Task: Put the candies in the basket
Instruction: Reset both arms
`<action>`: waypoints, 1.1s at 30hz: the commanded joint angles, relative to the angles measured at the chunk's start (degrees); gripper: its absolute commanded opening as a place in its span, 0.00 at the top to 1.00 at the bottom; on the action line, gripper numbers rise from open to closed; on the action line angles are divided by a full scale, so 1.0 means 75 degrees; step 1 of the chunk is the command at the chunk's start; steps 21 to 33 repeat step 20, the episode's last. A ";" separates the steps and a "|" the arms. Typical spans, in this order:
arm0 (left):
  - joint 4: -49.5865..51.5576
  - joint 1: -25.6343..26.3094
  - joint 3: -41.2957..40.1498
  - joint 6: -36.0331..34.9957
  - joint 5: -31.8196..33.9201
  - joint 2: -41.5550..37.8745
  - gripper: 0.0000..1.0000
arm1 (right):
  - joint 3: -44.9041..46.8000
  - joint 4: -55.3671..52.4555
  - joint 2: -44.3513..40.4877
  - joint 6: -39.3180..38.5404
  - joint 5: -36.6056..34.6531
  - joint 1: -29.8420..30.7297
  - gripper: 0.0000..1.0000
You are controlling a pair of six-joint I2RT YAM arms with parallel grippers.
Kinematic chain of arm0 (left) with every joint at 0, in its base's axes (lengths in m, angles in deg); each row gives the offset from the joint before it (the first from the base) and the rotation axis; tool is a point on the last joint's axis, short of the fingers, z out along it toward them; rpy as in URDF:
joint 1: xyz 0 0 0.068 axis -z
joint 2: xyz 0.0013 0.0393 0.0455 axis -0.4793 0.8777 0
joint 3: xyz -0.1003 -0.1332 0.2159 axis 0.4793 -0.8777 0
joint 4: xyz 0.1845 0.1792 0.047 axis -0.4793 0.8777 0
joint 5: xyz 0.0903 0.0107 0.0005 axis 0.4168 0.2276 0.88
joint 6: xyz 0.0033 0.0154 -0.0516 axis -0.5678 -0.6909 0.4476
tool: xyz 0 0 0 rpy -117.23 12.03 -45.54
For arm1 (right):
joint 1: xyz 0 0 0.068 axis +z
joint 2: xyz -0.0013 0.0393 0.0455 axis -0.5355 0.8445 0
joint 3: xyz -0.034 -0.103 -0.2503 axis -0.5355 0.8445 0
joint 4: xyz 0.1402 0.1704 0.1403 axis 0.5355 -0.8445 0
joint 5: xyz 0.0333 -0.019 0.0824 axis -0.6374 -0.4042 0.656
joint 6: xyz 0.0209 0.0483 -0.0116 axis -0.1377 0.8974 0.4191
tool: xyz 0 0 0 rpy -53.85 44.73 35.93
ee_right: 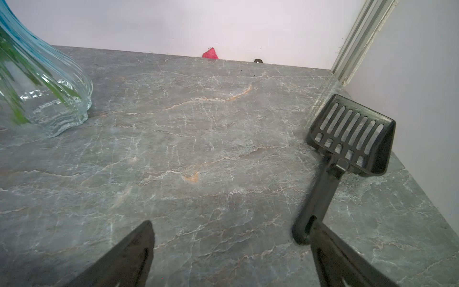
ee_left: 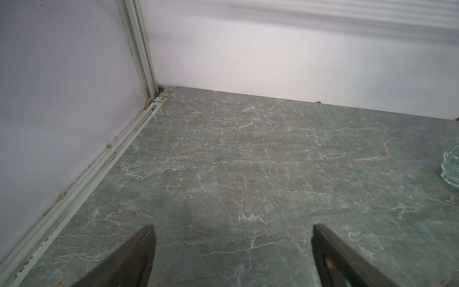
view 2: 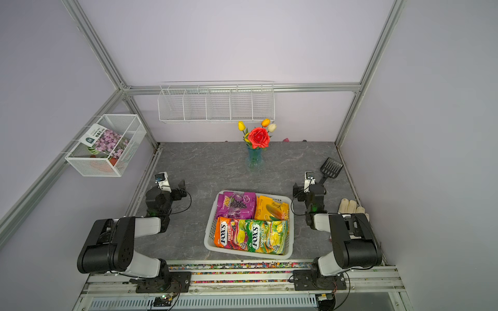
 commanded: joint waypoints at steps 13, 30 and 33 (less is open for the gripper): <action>0.0099 -0.0053 0.0074 0.0052 0.0033 0.0091 0.00 | -0.0111 -0.0172 0.0089 0.0225 -0.0289 -0.0052 0.01; 0.0098 -0.0058 0.0076 0.0053 0.0030 0.0095 0.00 | -0.0062 -0.0124 0.0059 0.0225 -0.0298 -0.0048 0.01; 0.0098 -0.0058 0.0076 0.0053 0.0030 0.0095 0.00 | -0.0062 -0.0124 0.0059 0.0225 -0.0298 -0.0048 0.01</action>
